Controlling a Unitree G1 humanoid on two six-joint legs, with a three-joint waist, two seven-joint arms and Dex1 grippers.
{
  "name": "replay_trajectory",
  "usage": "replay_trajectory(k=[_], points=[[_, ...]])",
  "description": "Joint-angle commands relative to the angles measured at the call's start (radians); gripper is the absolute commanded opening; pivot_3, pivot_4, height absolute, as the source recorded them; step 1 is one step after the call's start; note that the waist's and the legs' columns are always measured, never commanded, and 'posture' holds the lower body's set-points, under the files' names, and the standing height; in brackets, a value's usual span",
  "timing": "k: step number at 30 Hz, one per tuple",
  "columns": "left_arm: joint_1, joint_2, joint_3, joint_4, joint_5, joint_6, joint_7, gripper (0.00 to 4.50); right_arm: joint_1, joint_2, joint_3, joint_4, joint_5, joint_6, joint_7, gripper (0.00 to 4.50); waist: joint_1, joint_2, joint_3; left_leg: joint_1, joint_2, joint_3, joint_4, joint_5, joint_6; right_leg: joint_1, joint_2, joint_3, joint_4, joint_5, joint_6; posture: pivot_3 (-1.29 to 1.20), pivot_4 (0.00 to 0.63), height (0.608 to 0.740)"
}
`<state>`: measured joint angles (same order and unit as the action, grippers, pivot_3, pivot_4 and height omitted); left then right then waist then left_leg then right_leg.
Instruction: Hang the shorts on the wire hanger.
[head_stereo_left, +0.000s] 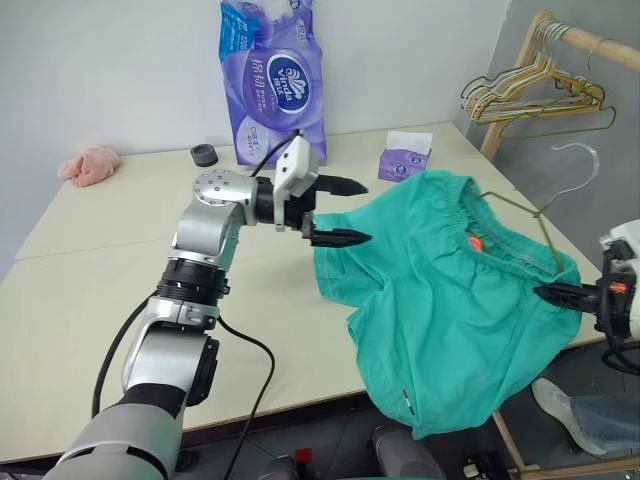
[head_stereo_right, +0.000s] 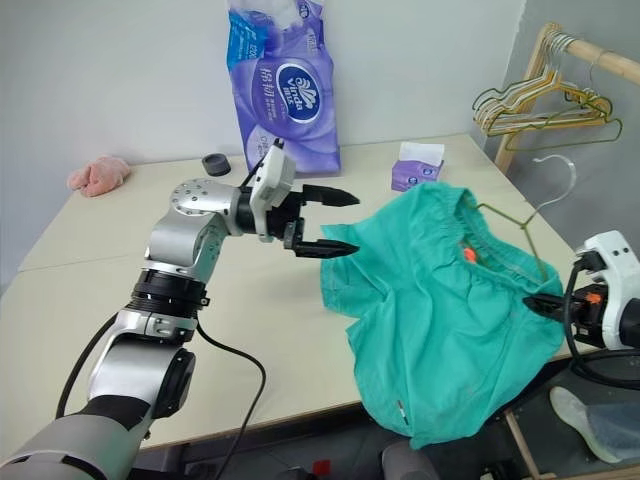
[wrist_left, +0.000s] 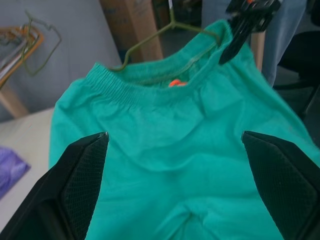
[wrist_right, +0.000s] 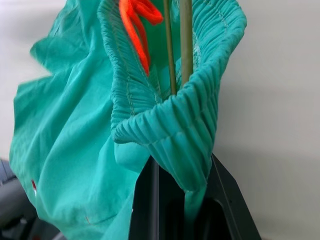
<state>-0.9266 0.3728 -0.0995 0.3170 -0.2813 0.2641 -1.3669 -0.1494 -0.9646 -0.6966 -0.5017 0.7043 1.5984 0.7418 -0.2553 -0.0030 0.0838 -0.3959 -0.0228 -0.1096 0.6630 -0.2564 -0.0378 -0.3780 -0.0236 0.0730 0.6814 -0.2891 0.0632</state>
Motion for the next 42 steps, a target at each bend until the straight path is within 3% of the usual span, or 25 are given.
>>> replay_trajectory(k=[1, 6, 12, 20, 25, 31, 35, 42], points=[[0.015, -0.029, -0.018, -0.116, -0.031, 0.074, 0.07, 4.48, 0.012, 0.003, -0.129, 0.026, 0.079, 0.016, -0.09, 0.0, 0.0, 0.0, 0.0, 0.001, 0.0, 0.001, 0.0, 0.0, 0.0, 0.001, 0.0, 0.0, 0.0, 0.0, 0.0, -0.39, 0.08, 0.74], [-0.007, -0.049, -0.105, -0.177, 0.018, 0.088, 0.105, 4.48, 0.0, -0.001, -0.243, 0.11, 0.237, 0.016, -0.34, 0.0, -0.01, 0.001, 0.001, 0.004, 0.0, 0.003, -0.001, 0.0, 0.0, 0.004, 0.001, 0.0, -0.001, -0.002, 0.003, -0.43, 0.09, 0.74], [-0.043, -0.08, -0.101, -0.188, -0.014, 0.143, 0.155, 4.48, -0.123, -0.042, -0.24, 0.21, 0.436, 0.016, -0.734, 0.0, -0.037, 0.006, 0.004, 0.004, -0.001, 0.005, -0.001, -0.001, 0.002, 0.005, 0.002, 0.002, -0.002, -0.004, 0.003, -0.45, 0.099, 0.74], [-0.06, -0.185, -0.064, -0.273, -0.061, 0.273, 0.36, 4.48, -0.351, -0.116, -0.114, 0.398, 0.624, 0.016, -1.183, 0.0, -0.063, 0.011, 0.009, 0.003, -0.002, 0.01, -0.002, -0.006, 0.011, 0.005, 0.005, 0.005, -0.002, -0.008, 0.003, -0.45, 0.109, 0.74], [-0.058, -0.242, -0.072, -0.333, -0.075, 0.334, 0.463, 4.48, -0.495, -0.102, -0.077, 0.529, 0.732, 0.016, -1.43, 0.0, -0.064, 0.008, 0.018, 0.007, -0.002, 0.021, -0.003, -0.007, 0.013, 0.005, 0.005, 0.016, -0.002, -0.008, 0.004, -0.45, 0.118, 0.74], [-0.062, -0.279, -0.093, -0.353, -0.062, 0.303, 0.513, 4.48, -0.467, -0.164, 0.05, 0.622, 1.142, -0.232, -1.811, 0.0, -0.072, 0.005, 0.029, 0.013, -0.002, 0.031, -0.003, -0.011, 0.019, 0.007, 0.005, 0.026, -0.003, -0.01, 0.007, -0.45, 0.124, 0.74], [-0.089, -0.314, -0.092, -0.333, -0.062, 0.28, 0.536, 4.48, -0.458, -0.227, 0.123, 0.689, 1.268, -0.342, -1.914, 0.0, -0.075, 0.005, 0.037, 0.012, -0.003, 0.034, -0.003, -0.012, 0.019, 0.007, 0.005, 0.029, -0.006, -0.011, 0.009, -0.44, 0.132, 0.74], [-0.086, -0.314, -0.131, -0.33, -0.028, 0.222, 0.53, 4.48, -0.493, -0.366, 0.233, 0.86, 1.261, -0.335, -1.829, 0.0, -0.074, 0.006, 0.057, 0.013, -0.002, 0.037, -0.003, -0.012, 0.019, 0.009, 0.005, 0.032, -0.012, -0.009, 0.012, -0.43, 0.162, 0.74]])
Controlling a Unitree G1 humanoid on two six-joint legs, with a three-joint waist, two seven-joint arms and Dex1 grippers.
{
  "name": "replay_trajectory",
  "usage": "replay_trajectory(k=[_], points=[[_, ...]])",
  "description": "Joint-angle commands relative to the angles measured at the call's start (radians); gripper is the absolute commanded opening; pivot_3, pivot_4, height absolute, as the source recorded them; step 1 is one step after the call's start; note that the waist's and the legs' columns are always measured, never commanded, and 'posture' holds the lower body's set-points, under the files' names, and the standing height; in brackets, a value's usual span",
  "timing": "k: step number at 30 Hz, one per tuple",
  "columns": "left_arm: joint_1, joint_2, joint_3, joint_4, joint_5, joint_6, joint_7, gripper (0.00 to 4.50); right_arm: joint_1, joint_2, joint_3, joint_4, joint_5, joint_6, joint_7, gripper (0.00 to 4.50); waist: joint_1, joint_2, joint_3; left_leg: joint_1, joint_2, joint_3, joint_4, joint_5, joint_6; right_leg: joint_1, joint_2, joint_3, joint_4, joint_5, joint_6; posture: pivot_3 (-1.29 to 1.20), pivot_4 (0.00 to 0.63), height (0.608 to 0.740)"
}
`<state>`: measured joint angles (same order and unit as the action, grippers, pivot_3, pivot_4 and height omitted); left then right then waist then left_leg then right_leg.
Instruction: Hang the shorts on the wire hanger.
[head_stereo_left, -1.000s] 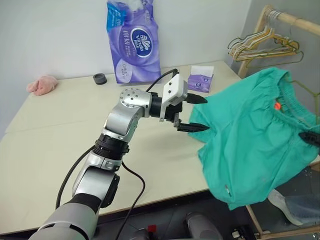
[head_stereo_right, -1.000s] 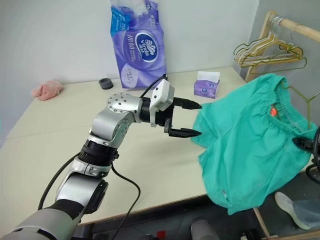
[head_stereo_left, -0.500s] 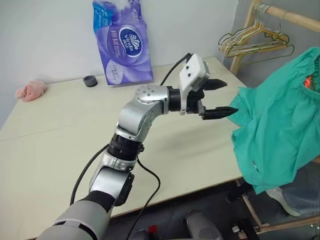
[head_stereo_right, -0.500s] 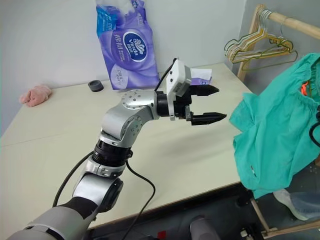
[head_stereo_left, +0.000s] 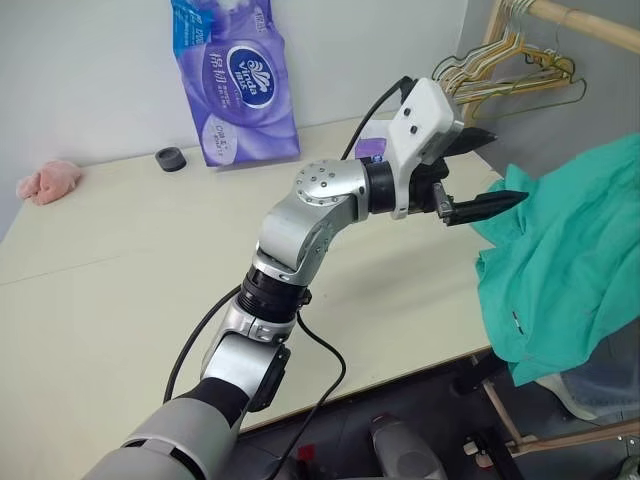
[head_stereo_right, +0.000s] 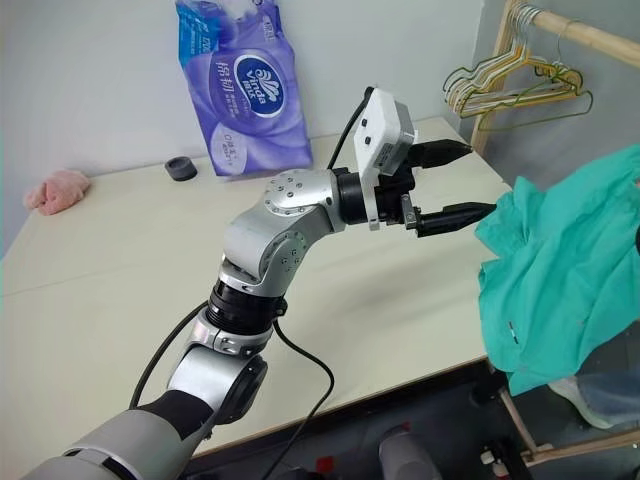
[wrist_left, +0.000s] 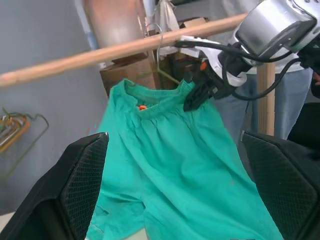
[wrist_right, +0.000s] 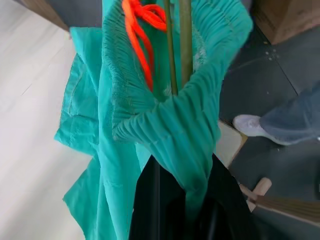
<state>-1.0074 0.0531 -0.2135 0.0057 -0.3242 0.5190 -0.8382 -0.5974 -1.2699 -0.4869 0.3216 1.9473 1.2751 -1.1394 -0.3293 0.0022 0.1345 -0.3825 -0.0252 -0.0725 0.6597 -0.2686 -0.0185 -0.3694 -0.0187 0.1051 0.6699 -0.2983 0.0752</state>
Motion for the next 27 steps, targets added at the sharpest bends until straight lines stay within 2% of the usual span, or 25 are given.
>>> replay_trajectory(k=[1, 6, 11, 17, 20, 23, 27], points=[[-0.001, 0.005, -0.019, -0.022, 0.013, -0.03, 0.004, 4.48, -0.053, -0.071, 0.04, 0.049, 0.02, -0.009, 0.065, 0.0, 0.0, 0.002, 0.011, 0.0, 0.0, 0.001, 0.0, 0.0, 0.0, 0.0, 0.0, 0.001, -0.001, 0.001, 0.001, -0.42, 0.168, 0.74], [0.007, -0.012, -0.019, -0.04, -0.003, 0.003, 0.027, 4.48, -0.066, -0.055, 0.096, 0.066, 0.025, 0.023, 0.113, 0.0, -0.004, 0.001, 0.025, 0.0, 0.001, 0.009, -0.002, -0.002, 0.004, 0.0, 0.001, 0.01, -0.007, 0.003, 0.005, -0.41, 0.191, 0.74], [0.0, -0.038, -0.015, -0.04, -0.013, 0.021, 0.049, 4.48, -0.027, -0.04, 0.101, 0.05, 0.025, 0.025, 0.12, 0.0, -0.001, -0.009, 0.038, 0.0, 0.003, 0.014, -0.002, -0.003, 0.004, -0.001, 0.001, 0.016, -0.011, 0.006, 0.009, -0.41, 0.202, 0.74], [0.013, -0.039, -0.042, -0.043, -0.019, 0.017, 0.019, 4.48, 0.029, -0.078, 0.094, -0.009, 0.022, -0.006, 0.144, 0.0, 0.0, -0.02, 0.05, -0.001, 0.004, 0.016, -0.002, -0.003, 0.004, -0.002, 0.001, 0.019, -0.012, 0.006, 0.01, -0.42, 0.209, 0.74], [0.011, -0.036, -0.052, -0.03, -0.018, -0.003, -0.001, 4.5, 0.057, -0.087, 0.074, -0.064, 0.023, -0.018, 0.144, 0.77, 0.0, -0.02, 0.053, -0.002, 0.005, 0.016, -0.002, -0.003, 0.004, -0.004, 0.001, 0.019, -0.013, 0.006, 0.01, -0.44, 0.205, 0.74], [0.01, -0.034, -0.053, -0.019, -0.018, -0.016, -0.015, 4.5, 0.064, -0.075, 0.053, -0.111, 0.025, -0.034, 0.125, 1.75, 0.0, -0.016, 0.055, -0.004, 0.004, 0.019, -0.002, -0.004, 0.004, -0.005, -0.001, 0.022, -0.013, 0.006, 0.012, -0.45, 0.198, 0.74], [0.026, -0.013, -0.076, -0.021, -0.018, -0.051, -0.075, 4.5, 0.074, -0.075, 0.016, -0.21, 0.025, -0.079, 0.014, 3.14, -0.003, -0.015, 0.055, -0.005, 0.004, 0.02, 0.0, -0.004, 0.004, -0.006, -0.002, 0.023, -0.013, 0.007, 0.014, -0.47, 0.183, 0.74]])
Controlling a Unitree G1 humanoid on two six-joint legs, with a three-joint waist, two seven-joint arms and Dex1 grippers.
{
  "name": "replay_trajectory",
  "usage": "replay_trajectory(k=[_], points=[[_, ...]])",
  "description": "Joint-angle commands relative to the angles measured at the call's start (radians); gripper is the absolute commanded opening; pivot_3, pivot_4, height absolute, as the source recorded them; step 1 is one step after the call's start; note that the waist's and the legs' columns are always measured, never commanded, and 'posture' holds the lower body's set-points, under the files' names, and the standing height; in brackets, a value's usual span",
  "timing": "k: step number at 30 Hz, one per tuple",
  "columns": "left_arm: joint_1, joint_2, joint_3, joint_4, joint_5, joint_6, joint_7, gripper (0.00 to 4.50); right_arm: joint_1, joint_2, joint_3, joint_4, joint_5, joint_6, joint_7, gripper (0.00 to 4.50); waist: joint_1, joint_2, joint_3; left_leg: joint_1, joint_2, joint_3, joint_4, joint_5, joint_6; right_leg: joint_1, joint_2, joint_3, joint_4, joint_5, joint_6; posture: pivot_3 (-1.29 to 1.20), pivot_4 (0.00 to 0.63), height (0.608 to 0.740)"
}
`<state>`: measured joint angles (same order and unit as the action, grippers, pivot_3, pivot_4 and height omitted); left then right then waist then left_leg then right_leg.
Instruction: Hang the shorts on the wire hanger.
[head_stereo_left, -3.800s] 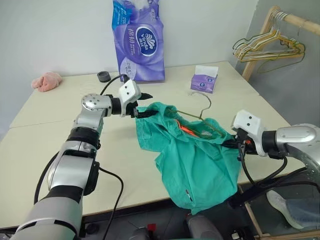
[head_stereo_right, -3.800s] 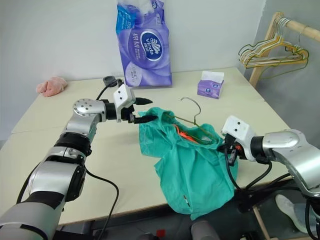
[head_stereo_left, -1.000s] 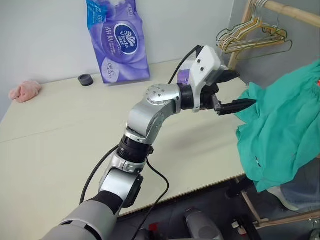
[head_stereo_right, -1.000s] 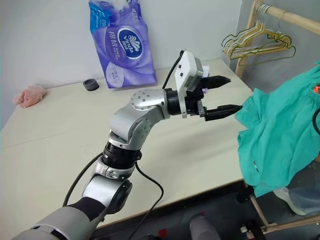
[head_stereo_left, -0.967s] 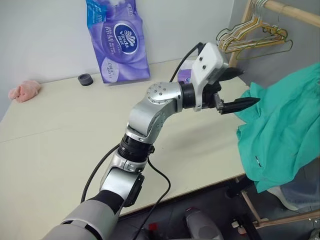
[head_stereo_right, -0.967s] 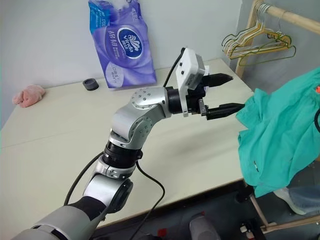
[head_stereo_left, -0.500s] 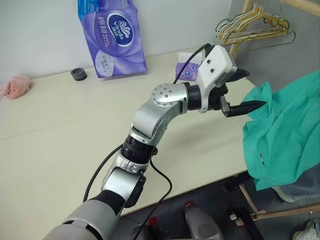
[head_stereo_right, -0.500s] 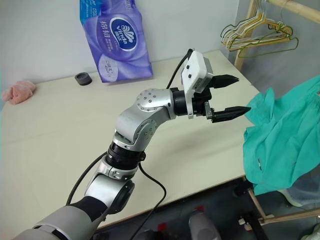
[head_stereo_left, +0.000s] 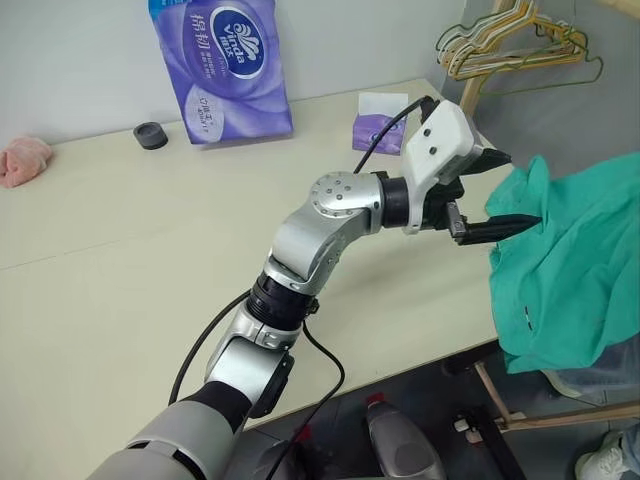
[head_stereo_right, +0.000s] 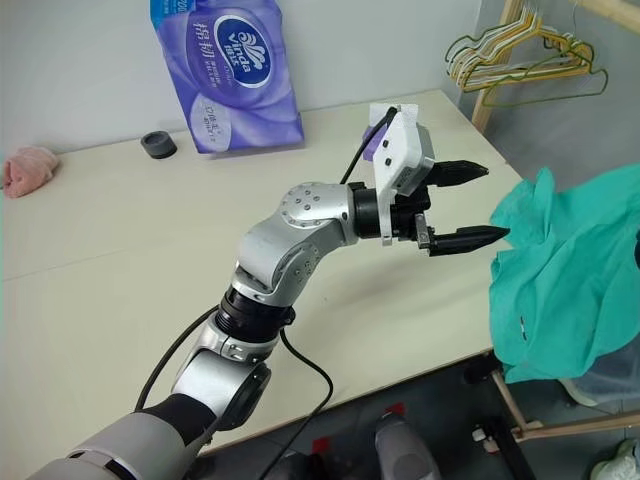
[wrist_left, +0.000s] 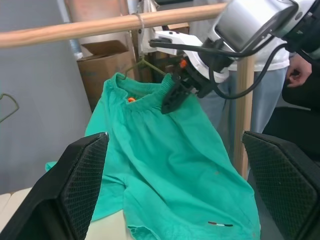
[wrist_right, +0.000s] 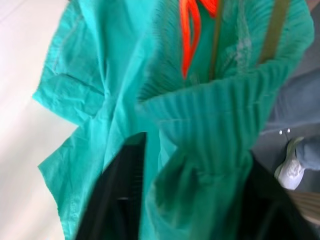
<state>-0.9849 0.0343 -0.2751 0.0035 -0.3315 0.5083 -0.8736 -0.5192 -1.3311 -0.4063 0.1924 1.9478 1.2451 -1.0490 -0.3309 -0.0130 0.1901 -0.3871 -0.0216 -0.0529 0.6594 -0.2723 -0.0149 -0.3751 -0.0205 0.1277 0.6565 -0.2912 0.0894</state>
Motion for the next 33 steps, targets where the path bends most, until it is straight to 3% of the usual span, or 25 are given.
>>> replay_trajectory(k=[1, 8, 11, 14, 19, 22, 28, 33], points=[[0.004, 0.006, -0.02, -0.014, -0.009, -0.048, -0.047, 4.5, -0.01, -0.012, -0.072, -0.104, 0.024, -0.066, -0.111, 3.43, -0.002, 0.001, 0.0, 0.0, 0.0, 0.0, 0.0, 0.0, 0.0, 0.0, 0.0, 0.0, 0.0, 0.0, 0.0, -0.48, 0.178, 0.74], [-0.001, -0.006, -0.033, 0.023, 0.004, -0.084, -0.062, 4.5, -0.058, -0.038, -0.067, -0.19, 0.024, -0.141, -0.24, 3.43, -0.006, 0.003, -0.002, -0.007, 0.0, 0.002, 0.002, 0.0, 0.0, -0.006, 0.0, 0.002, 0.0, 0.001, 0.002, -0.49, 0.161, 0.74], [0.005, -0.004, -0.036, 0.035, 0.006, -0.096, -0.066, 4.5, -0.11, -0.081, -0.017, -0.241, 0.019, -0.18, -0.214, 3.43, -0.01, 0.007, -0.004, -0.01, 0.0, 0.002, 0.002, 0.0, 0.0, -0.009, 0.0, 0.003, 0.0, 0.002, 0.002, -0.49, 0.157, 0.74], [0.015, 0.006, -0.044, 0.031, -0.001, -0.091, -0.086, 4.5, -0.225, -0.119, 0.084, -0.272, -0.12, -0.171, -0.05, 3.43, -0.017, 0.008, -0.004, -0.01, 0.0, 0.002, 0.002, 0.0, 0.0, -0.013, 0.0, 0.003, 0.001, 0.002, 0.003, -0.48, 0.153, 0.74], [0.039, 0.036, -0.051, 0.024, 0.003, -0.088, -0.11, 4.5, -0.358, -0.055, 0.241, -0.357, -0.363, -0.14, 0.264, 3.43, -0.036, 0.009, -0.004, -0.011, 0.0, 0.002, 0.002, 0.0, 0.0, -0.013, 0.0, 0.003, 0.001, 0.002, 0.003, -0.45, 0.143, 0.74], [0.056, 0.062, -0.046, 0.026, 0.02, -0.082, -0.091, 4.5, -0.331, -0.014, 0.3, -0.44, -0.552, -0.177, 0.444, 3.43, -0.032, 0.01, -0.005, -0.011, 0.0, 0.0, 0.003, 0.0, 0.0, -0.013, -0.001, 0.003, 0.002, 0.002, 0.003, -0.41, 0.135, 0.74], [0.136, 0.139, 0.012, -0.001, 0.05, -0.078, -0.009, 4.5, -0.204, 0.145, 0.393, -0.557, -0.971, -0.423, 0.764, 3.43, -0.021, 0.012, -0.006, -0.01, -0.001, -0.005, 0.004, 0.0, 0.0, -0.014, -0.002, 0.002, 0.007, 0.003, 0.002, -0.32, 0.117, 0.74], [0.272, 0.248, 0.119, -0.054, 0.083, -0.045, 0.116, 4.5, -0.11, 0.354, 0.48, -0.52, -1.267, -0.636, 0.887, 3.43, 0.015, 0.014, -0.014, -0.009, -0.001, -0.008, 0.006, 0.001, 0.0, -0.014, -0.002, 0.0, 0.01, 0.008, -0.002, -0.2, 0.096, 0.74]])
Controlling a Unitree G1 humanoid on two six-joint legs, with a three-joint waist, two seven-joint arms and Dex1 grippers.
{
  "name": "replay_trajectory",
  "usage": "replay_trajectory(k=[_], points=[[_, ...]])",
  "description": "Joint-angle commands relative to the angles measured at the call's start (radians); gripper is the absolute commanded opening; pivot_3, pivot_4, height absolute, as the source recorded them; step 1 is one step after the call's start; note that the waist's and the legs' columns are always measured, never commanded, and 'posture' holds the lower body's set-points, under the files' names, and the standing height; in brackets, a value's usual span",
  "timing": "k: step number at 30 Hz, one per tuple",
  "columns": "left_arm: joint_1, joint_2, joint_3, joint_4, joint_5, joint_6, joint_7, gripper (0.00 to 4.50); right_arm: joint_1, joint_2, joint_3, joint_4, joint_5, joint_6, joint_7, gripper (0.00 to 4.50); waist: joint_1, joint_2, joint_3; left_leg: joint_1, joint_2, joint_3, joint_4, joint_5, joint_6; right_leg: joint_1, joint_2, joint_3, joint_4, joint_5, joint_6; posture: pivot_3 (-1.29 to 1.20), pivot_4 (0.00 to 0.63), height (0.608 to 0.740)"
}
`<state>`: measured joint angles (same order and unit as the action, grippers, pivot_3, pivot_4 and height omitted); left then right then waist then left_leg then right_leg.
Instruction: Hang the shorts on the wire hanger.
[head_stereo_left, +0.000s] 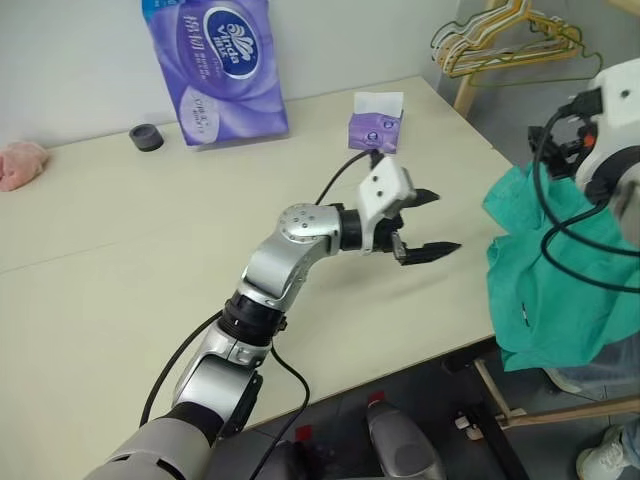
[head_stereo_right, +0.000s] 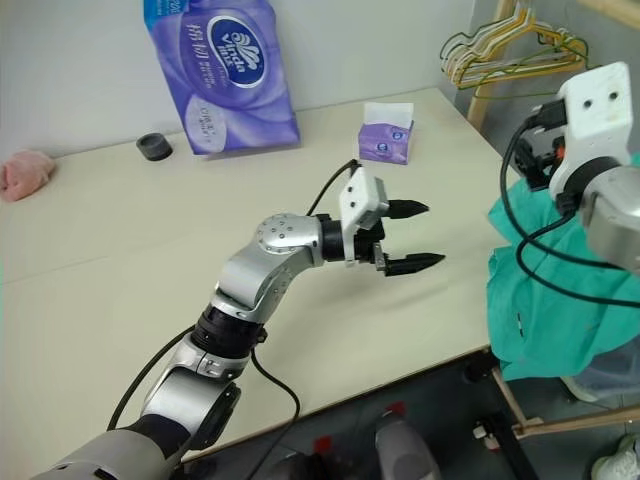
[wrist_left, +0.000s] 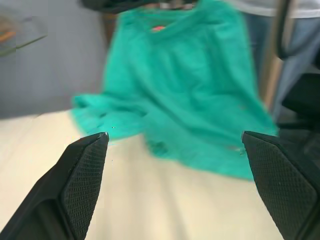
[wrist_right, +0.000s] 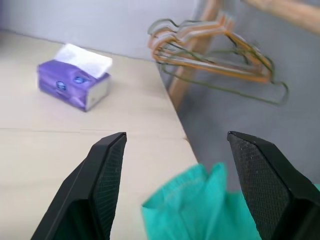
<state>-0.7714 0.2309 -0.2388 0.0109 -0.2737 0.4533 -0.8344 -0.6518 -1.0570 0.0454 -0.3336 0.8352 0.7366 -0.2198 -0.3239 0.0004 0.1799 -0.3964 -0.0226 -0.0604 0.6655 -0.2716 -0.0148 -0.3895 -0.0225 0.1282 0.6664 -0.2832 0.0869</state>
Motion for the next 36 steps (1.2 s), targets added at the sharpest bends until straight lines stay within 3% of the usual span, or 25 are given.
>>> replay_trajectory(k=[1, 4, 9, 14, 18, 23, 31, 36], points=[[0.087, 0.073, 0.098, -0.071, 0.036, 0.009, 0.099, 4.5, 0.034, 0.123, 0.04, 0.019, -0.204, -0.158, 0.071, 3.43, 0.017, 0.0, -0.005, 0.001, 0.0, -0.001, 0.0, 0.0, 0.0, 0.0, 0.0, 0.0, 0.001, 0.0, -0.001, -0.17, 0.091, 0.74], [0.167, 0.107, 0.179, -0.091, 0.056, 0.027, 0.207, 4.5, 0.07, 0.265, 0.075, 0.068, -0.322, -0.27, 0.13, 3.43, 0.057, 0.0, -0.006, 0.002, 0.0, -0.002, 0.001, 0.001, -0.001, 0.0, 0.0, -0.001, 0.007, 0.001, -0.001, -0.1, 0.083, 0.74], [0.25, 0.083, 0.324, -0.061, 0.101, -0.013, 0.441, 4.5, 0.132, 0.466, 0.126, 0.173, -0.482, -0.421, 0.209, 3.43, 0.154, -0.003, -0.01, -0.001, -0.001, -0.01, 0.011, 0.002, -0.002, 0.0, 0.001, -0.008, 0.014, 0.001, -0.003, 0.0, 0.07, 0.74], [0.334, 0.064, 0.363, -0.041, 0.144, -0.087, 0.549, 4.5, 0.184, 0.615, 0.139, 0.3, -0.612, -0.585, 0.246, 3.43, 0.24, -0.015, -0.023, -0.001, -0.001, -0.012, 0.012, 0.004, -0.006, 0.0, 0.0, -0.011, 0.014, 0.003, -0.004, 0.07, 0.072, 0.74], [0.386, 0.068, 0.383, -0.029, 0.143, -0.133, 0.562, 4.5, 0.242, 0.682, 0.114, 0.343, -0.609, -0.64, 0.338, 3.43, 0.299, -0.022, -0.027, -0.001, -0.002, -0.015, 0.012, 0.006, -0.01, 0.0, -0.001, -0.013, 0.014, 0.005, -0.005, 0.09, 0.071, 0.74], [0.386, 0.073, 0.405, 0.028, 0.137, -0.198, 0.569, 4.5, 0.286, 0.752, 0.057, 0.412, -0.631, -0.681, 0.338, 3.43, 0.329, -0.023, -0.03, -0.002, -0.001, -0.019, 0.011, 0.01, -0.016, 0.001, 0.0, -0.02, 0.014, 0.009, -0.011, 0.09, 0.06, 0.74], [0.363, 0.063, 0.388, 0.087, 0.139, -0.247, 0.567, 4.5, 0.268, 0.788, 0.014, 0.438, -0.678, -0.686, 0.356, 3.43, 0.325, -0.023, -0.044, -0.001, 0.0, -0.021, 0.01, 0.016, -0.02, 0.002, 0.007, -0.029, 0.014, 0.014, -0.019, 0.09, 0.055, 0.74], [0.359, 0.079, 0.346, 0.089, 0.115, -0.252, 0.463, 4.5, 0.266, 0.804, 0.004, 0.44, -0.705, -0.689, 0.372, 3.43, 0.323, -0.022, -0.052, -0.001, 0.0, -0.021, 0.006, 0.017, -0.021, 0.002, 0.008, -0.029, 0.014, 0.014, -0.019, 0.08, 0.048, 0.74]])
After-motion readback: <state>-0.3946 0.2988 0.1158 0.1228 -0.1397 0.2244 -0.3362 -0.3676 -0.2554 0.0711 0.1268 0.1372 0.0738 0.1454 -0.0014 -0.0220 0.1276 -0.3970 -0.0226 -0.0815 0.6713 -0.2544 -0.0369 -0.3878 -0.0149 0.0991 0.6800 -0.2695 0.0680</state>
